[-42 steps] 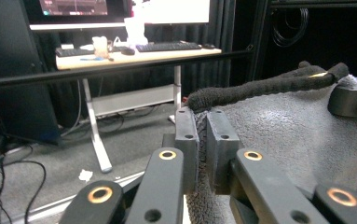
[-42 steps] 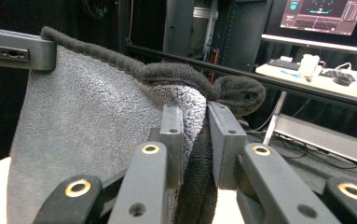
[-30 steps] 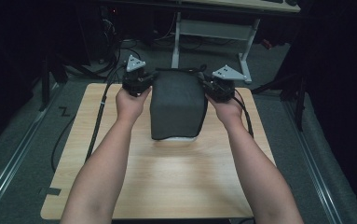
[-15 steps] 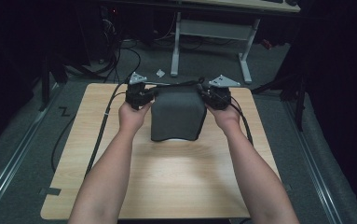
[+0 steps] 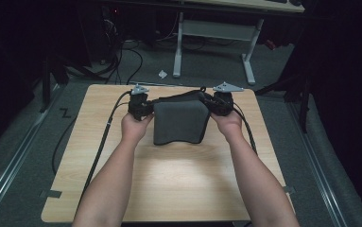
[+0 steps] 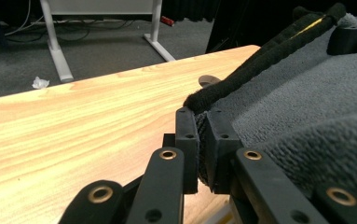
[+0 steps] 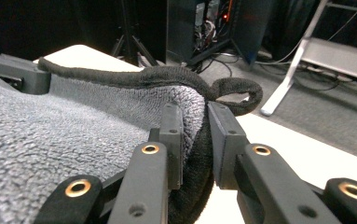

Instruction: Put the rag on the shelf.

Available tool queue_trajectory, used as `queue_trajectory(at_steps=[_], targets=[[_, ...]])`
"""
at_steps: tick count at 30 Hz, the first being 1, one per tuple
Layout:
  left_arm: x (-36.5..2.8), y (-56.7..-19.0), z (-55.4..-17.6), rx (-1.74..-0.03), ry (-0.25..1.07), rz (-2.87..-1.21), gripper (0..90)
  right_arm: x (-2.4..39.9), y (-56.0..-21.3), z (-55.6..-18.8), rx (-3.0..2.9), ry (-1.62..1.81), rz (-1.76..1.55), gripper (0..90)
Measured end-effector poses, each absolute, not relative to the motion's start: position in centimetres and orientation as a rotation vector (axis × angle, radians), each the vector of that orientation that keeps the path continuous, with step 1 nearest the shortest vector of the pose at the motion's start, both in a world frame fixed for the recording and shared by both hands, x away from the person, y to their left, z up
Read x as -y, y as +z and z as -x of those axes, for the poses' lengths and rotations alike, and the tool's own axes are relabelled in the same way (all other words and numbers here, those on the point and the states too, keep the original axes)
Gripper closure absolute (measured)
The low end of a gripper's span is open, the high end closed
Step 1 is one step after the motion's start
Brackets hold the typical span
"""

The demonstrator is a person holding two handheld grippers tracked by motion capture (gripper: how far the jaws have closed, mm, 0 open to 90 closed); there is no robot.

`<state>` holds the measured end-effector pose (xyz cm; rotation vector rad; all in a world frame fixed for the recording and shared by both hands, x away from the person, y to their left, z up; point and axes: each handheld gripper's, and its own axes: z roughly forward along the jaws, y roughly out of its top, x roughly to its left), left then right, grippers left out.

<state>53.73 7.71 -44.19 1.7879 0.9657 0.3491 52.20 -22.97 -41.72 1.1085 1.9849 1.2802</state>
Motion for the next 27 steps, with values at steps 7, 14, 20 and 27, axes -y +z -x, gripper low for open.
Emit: queue_trajectory(at_steps=[7,14,20,27], targets=[[-7.9,-44.8,-53.2,-0.962,0.349,-1.802,85.0,23.1,-42.6,-52.4,-1.985,1.332,-1.169,76.5],[-8.0,-45.8,-52.8,-0.963,0.332,-1.821,84.9,23.2,-43.5,-52.6,-1.985,1.356,-1.225,72.9],[-8.1,-46.1,-52.7,-0.965,0.302,-1.833,83.1,23.8,-43.4,-52.7,-1.933,1.315,-1.276,58.4],[-8.8,-46.4,-52.7,-1.03,0.313,-1.828,71.7,24.9,-42.9,-52.5,-1.899,1.273,-1.273,55.6]])
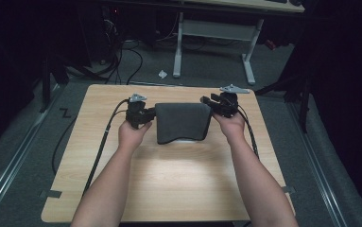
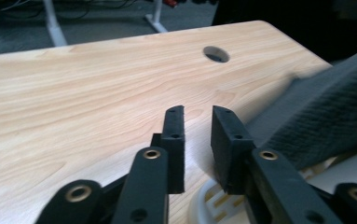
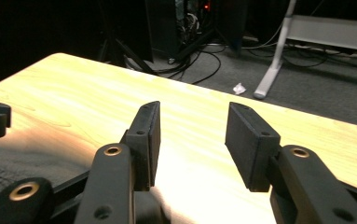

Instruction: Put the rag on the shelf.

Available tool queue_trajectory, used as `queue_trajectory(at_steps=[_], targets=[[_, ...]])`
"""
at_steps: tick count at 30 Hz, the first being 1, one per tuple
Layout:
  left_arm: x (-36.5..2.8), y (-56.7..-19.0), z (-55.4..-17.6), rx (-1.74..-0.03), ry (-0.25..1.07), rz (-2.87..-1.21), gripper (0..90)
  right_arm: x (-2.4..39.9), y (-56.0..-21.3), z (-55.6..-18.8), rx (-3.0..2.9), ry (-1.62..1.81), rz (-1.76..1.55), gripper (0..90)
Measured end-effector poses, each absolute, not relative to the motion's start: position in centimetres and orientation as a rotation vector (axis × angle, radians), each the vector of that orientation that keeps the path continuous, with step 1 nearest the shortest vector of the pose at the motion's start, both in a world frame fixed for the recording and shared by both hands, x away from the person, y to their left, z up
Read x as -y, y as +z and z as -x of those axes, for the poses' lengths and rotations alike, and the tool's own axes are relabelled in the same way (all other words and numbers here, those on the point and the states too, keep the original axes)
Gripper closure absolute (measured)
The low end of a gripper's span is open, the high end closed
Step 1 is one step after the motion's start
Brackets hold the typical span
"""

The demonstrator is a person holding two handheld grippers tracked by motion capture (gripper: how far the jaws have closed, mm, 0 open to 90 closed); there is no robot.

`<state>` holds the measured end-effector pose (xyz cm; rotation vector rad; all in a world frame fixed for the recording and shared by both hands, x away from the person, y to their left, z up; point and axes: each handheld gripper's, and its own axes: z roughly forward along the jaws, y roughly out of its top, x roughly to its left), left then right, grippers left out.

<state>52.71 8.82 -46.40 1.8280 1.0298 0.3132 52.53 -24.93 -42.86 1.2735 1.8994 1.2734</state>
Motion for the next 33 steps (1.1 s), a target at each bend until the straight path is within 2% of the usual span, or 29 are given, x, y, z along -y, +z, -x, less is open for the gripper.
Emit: queue_trajectory(at_steps=[1,13,25,33], targets=[[-9.0,-46.4,-52.7,-1.039,0.317,-1.821,68.9,25.0,-42.8,-52.5,-1.897,1.271,-1.271,55.4],[-9.8,-45.5,-52.0,-1.056,0.406,-1.807,59.6,25.8,-42.8,-51.6,-1.888,1.202,-1.233,58.8],[-11.9,-45.5,-49.8,-1.075,0.454,-1.759,54.2,26.4,-43.2,-49.6,-1.877,1.189,-1.217,58.7],[-13.3,-45.8,-47.9,-1.087,0.451,-1.73,53.6,27.0,-43.0,-47.6,-1.86,1.214,-1.213,54.9]])
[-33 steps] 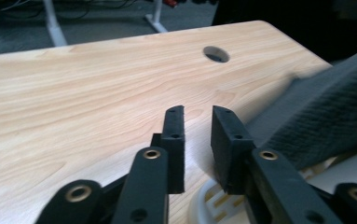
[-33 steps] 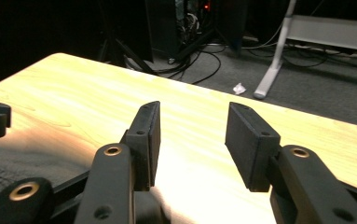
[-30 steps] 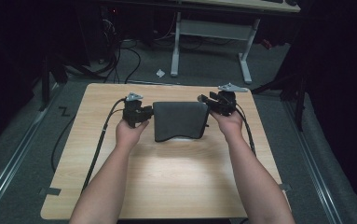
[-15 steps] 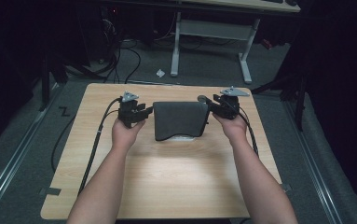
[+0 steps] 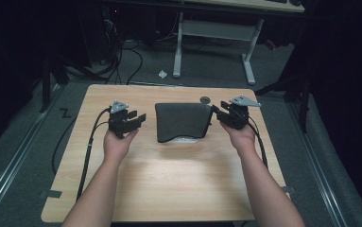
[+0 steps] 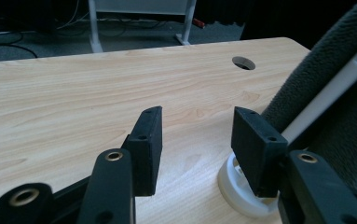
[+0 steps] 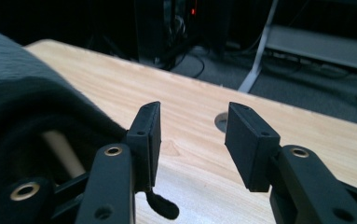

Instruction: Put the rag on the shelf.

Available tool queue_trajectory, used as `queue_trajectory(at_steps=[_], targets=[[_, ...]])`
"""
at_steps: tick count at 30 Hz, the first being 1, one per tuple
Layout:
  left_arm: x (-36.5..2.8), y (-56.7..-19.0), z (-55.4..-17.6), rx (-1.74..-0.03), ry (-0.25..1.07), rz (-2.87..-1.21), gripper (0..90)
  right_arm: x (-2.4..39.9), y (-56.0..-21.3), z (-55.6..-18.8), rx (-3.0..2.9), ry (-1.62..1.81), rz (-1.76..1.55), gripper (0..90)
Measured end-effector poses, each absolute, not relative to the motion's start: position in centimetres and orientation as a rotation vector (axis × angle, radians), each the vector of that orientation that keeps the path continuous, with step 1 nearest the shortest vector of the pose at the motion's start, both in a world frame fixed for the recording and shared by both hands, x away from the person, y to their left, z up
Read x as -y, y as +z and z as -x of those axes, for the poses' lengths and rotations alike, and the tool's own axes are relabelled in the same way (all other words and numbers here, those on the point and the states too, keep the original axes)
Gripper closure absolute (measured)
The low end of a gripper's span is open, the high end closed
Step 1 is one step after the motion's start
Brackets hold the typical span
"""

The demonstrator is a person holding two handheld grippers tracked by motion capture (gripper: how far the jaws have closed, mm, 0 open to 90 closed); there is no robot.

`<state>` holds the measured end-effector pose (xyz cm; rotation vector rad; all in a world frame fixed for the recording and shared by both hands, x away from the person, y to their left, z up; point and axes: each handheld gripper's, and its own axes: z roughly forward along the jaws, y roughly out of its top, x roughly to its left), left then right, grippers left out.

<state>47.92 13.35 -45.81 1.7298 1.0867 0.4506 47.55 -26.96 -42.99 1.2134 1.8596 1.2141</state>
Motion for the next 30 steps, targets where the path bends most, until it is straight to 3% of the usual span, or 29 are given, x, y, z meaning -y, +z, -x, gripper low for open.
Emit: queue_trajectory(at_steps=[17,30], targets=[[-14.7,-45.7,-43.6,-1.054,0.445,-1.725,52.9,26.6,-43.0,-43.0,-1.896,1.157,-1.134,48.1],[-15.4,-48.9,-36.4,-0.999,0.371,-1.799,51.8,24.9,-45.4,-35.5,-1.982,1.14,-1.071,44.7]])
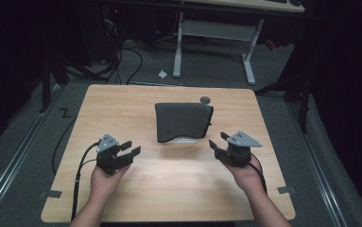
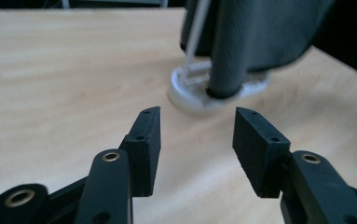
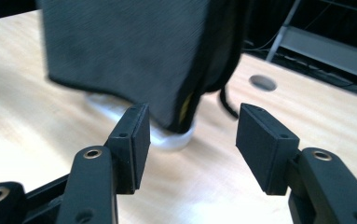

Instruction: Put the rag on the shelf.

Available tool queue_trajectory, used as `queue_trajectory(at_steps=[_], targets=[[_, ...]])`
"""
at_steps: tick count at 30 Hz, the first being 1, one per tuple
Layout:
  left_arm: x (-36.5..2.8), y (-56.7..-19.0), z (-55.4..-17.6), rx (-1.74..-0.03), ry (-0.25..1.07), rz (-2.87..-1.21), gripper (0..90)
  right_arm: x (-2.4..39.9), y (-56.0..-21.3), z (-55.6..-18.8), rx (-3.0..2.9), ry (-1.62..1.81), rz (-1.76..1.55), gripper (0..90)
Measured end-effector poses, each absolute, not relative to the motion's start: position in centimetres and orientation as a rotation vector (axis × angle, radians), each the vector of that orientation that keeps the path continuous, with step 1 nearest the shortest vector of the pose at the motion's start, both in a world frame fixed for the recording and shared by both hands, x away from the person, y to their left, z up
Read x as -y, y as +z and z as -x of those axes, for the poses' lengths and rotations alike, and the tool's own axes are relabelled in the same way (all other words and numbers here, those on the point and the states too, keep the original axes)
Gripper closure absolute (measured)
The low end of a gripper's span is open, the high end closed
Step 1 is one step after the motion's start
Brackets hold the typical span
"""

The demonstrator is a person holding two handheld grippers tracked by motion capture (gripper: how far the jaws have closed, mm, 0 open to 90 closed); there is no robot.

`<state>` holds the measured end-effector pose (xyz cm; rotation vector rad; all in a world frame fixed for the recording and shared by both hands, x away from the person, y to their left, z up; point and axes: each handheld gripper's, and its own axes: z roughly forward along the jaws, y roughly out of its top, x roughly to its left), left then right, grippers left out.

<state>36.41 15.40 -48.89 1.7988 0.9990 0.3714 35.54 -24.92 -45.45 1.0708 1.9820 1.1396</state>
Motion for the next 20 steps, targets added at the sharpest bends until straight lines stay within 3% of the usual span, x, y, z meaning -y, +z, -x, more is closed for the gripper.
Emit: queue_trajectory(at_steps=[10,12,20], targets=[[-15.4,-53.0,-30.7,-1.014,0.313,-1.912,51.0,23.9,-50.8,-30.7,-2.092,1.099,-1.09,44.9],[-15.1,-52.8,-30.5,-1.004,0.264,-1.919,50.0,23.8,-51.9,-30.4,-2.153,1.074,-1.09,43.3],[-14.9,-53.1,-30.9,-1.005,0.287,-1.925,48.9,23.7,-52.2,-30.9,-2.166,1.072,-1.106,43.3]])
